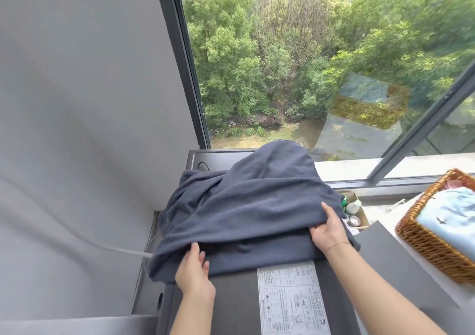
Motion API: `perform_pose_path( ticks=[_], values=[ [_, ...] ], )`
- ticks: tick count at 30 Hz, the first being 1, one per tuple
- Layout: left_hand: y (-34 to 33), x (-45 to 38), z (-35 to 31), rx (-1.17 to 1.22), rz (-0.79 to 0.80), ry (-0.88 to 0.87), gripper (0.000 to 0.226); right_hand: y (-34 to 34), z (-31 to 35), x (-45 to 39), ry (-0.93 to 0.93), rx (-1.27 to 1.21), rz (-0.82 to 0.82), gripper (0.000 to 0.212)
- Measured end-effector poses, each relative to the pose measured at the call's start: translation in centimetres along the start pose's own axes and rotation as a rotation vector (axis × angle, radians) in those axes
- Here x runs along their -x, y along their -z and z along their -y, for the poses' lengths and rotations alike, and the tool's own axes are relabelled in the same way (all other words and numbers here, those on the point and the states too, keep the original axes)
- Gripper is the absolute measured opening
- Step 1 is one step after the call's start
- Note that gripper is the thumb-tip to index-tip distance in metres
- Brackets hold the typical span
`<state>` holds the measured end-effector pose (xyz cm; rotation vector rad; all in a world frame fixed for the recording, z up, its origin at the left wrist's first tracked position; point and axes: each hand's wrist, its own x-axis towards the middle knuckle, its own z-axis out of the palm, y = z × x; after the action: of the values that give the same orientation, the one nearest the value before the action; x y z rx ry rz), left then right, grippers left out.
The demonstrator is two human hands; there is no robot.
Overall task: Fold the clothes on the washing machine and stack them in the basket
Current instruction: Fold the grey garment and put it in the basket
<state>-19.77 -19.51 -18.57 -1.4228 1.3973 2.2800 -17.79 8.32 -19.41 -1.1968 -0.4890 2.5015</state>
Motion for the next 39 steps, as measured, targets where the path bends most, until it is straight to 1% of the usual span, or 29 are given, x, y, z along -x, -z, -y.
perform_pose_path(
  ticks=[1,2,3,4,6,7,8,10,11,12,14,15,16,17,18,20,21,22,24,25,27,30,33,35,36,37,38,39],
  values=[
    [-0.1,0.5,0.0,0.061,0.115,0.102,0.039,-0.1,0.3,-0.2,-0.008,-0.022,0.054,0.085],
    [-0.5,0.9,-0.4,0.091,0.215,0.161,0.045,-0.2,0.8,-0.3,-0.011,-0.041,0.087,0.096],
    [-1.0,0.9,-1.0,0.113,0.278,0.202,0.046,-0.6,1.2,-0.4,-0.025,-0.058,0.113,0.094],
    [-1.6,0.9,-1.8,0.125,0.308,0.226,0.043,-1.1,1.6,-0.2,-0.042,-0.064,0.117,0.082],
    [-2.7,0.7,-2.9,0.131,0.313,0.226,0.031,-2.0,2.3,-0.2,-0.021,-0.047,0.063,0.045],
    [-3.0,0.5,-3.3,0.158,0.305,0.211,0.025,-2.3,2.6,-0.5,0.01,-0.044,0.052,0.038],
    [-3.1,0.5,-3.4,0.199,0.305,0.19,0.021,-2.4,3.0,-0.4,0.048,-0.054,0.075,0.036],
    [-2.7,0.4,-3.6,0.28,0.342,0.139,0.021,-2.7,3.9,0.9,0.09,-0.082,0.159,0.03],
    [-2.3,0.2,-3.5,0.305,0.367,0.124,0.022,-2.7,4.2,1.5,0.098,-0.09,0.17,0.029],
    [-1.8,0.1,-3.2,0.325,0.378,0.126,0.022,-2.4,4.2,2.2,0.1,-0.088,0.176,0.028],
    [-0.6,-0.2,-2.3,0.334,0.377,0.131,0.024,-0.8,3.2,2.4,0.102,-0.071,0.127,0.018],
    [0.1,-0.5,-1.6,0.327,0.373,0.132,0.026,0.6,2.7,2.2,0.1,-0.068,0.116,0.028],
    [0.7,-1.1,-1.0,0.323,0.374,0.126,0.028,2.0,2.2,1.7,0.074,-0.081,0.081,0.054],
    [1.2,-1.7,-0.7,0.309,0.37,0.119,0.031,3.2,2.1,1.4,0.04,-0.117,0.036,0.073],
    [1.4,-2.0,-0.6,0.291,0.365,0.117,0.033,3.8,2.3,1.7,0.008,-0.175,-0.001,0.07],
    [1.4,-2.8,-0.6,0.245,0.313,0.071,0.034,4.7,3.3,1.0,-0.086,-0.204,-0.065,0.029],
    [1.3,-3.0,-0.6,0.222,0.273,0.028,0.03,5.0,3.7,0.2,-0.101,-0.214,-0.104,0.025],
    [1.0,-2.9,-0.4,0.198,0.223,-0.013,0.025,5.3,4.3,-0.1,-0.101,-0.22,-0.118,0.026],
    [0.7,-2.7,0.1,0.113,0.102,-0.114,0.022,4.8,4.6,0.4,-0.093,-0.223,-0.067,0.02],
    [0.5,-2.4,0.6,0.061,0.049,-0.172,0.028,4.9,4.9,0.8,-0.072,-0.238,-0.067,0.015],
    [0.3,-1.8,1.6,-0.056,-0.069,-0.275,0.052,5.5,5.4,1.2,-0.02,-0.285,-0.096,0.013],
    [-0.5,-0.1,2.0,-0.118,-0.237,-0.379,0.067,7.5,5.7,0.8,0.061,-0.328,-0.116,0.01],
    [-1.0,0.1,2.7,-0.115,-0.328,-0.553,0.082,9.9,6.1,0.3,0.06,-0.184,-0.213,0.016],
    [-0.7,-0.1,3.1,-0.246,-0.464,-0.662,0.081,11.1,6.3,0.1,0.036,-0.039,-0.286,0.019],
    [-0.6,0.1,3.4,-0.359,-0.497,-0.768,0.078,11.8,6.3,0.1,0.022,0.034,-0.305,0.02],
    [-0.5,0.4,3.2,-0.484,-0.469,-0.932,0.074,12.2,5.8,0.0,0.008,0.106,-0.31,0.02],
    [-0.9,1.0,3.7,-0.605,-0.377,-1.123,0.069,12.6,5.7,-0.1,-0.02,0.167,-0.305,0.017],
    [-2.0,1.8,4.5,-0.71,-0.24,-1.274,0.064,13.1,5.7,-0.4,-0.06,0.234,-0.291,0.014]
  ],
)
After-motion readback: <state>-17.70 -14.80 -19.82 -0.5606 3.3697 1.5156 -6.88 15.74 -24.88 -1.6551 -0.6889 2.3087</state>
